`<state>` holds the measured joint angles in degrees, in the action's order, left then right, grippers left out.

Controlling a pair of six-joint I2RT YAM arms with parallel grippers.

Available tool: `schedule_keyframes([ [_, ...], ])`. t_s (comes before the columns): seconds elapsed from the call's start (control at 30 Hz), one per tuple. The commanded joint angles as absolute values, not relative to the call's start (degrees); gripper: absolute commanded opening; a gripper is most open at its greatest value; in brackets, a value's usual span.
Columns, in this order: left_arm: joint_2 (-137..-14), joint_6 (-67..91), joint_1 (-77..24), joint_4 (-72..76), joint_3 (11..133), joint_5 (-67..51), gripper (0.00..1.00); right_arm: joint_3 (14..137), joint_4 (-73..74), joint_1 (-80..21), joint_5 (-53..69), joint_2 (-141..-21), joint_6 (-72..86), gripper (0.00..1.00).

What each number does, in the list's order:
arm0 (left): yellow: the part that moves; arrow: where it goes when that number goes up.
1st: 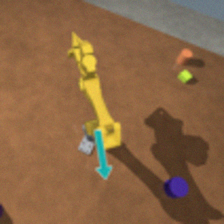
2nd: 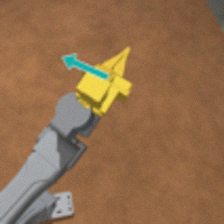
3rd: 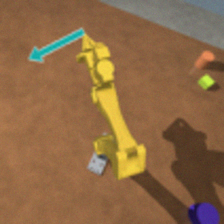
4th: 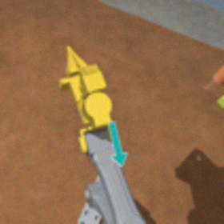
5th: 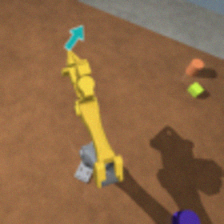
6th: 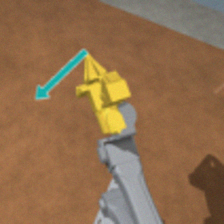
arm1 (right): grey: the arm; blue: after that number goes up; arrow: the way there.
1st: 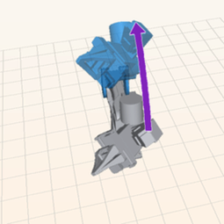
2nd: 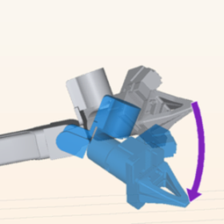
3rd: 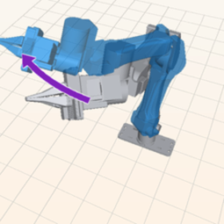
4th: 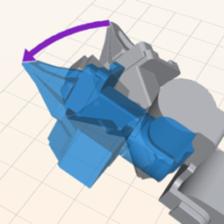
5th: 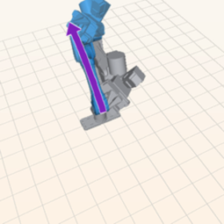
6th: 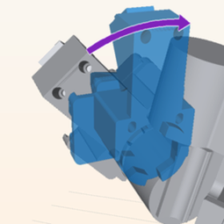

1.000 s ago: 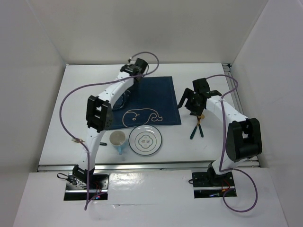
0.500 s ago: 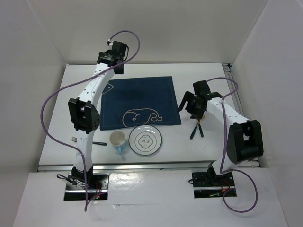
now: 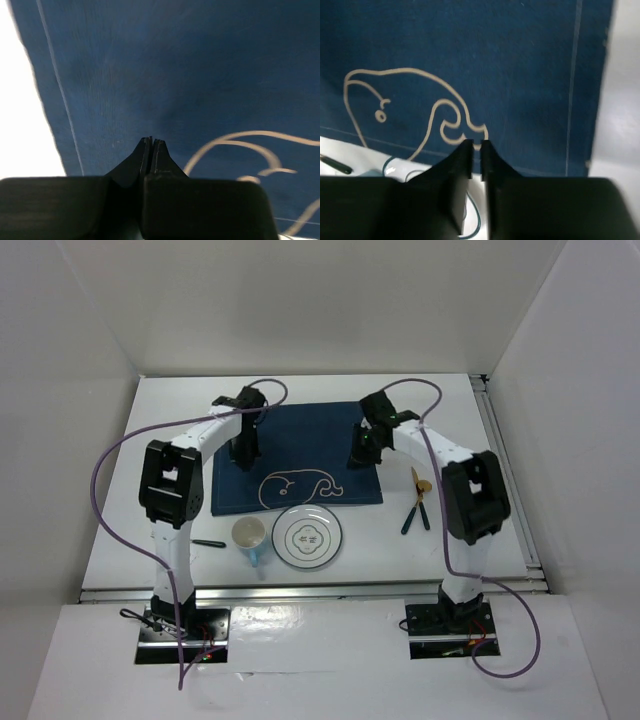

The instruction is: Set the dinner table for one person

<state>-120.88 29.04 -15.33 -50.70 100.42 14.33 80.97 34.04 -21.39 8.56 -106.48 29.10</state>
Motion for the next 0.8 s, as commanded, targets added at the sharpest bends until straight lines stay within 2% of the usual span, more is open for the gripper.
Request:
schedule_keyframes([
  [0.0,-116.19,32.34,-13.27,-47.37,95.47,7.21,0.00,88.91,34.54,-21.53,10.98,-113.71,26.46,0.21],
  [0.03,-116.19,32.95,-12.66,-46.68,94.67,6.68,0.00,90.51,35.15,-21.53,11.77,-115.56,26.46,0.15],
  [0.23,-122.85,31.65,-12.13,-46.23,95.79,4.84,0.00,96.86,38.50,-21.53,7.92,-124.28,29.43,0.07],
  [0.47,-128.49,29.97,-14.93,-45.97,102.56,-0.35,0.00,86.50,37.97,-17.41,5.98,-124.28,33.13,0.02],
  [0.67,-133.77,29.36,-17.93,-48.60,111.52,-0.87,0.00,77.54,35.43,-14.33,3.87,-119.89,34.45,0.02],
  [0.77,-134.47,29.36,-18.46,-49.13,111.53,-1.41,0.00,77.52,35.42,-13.01,2.82,-119.27,34.45,0.02],
])
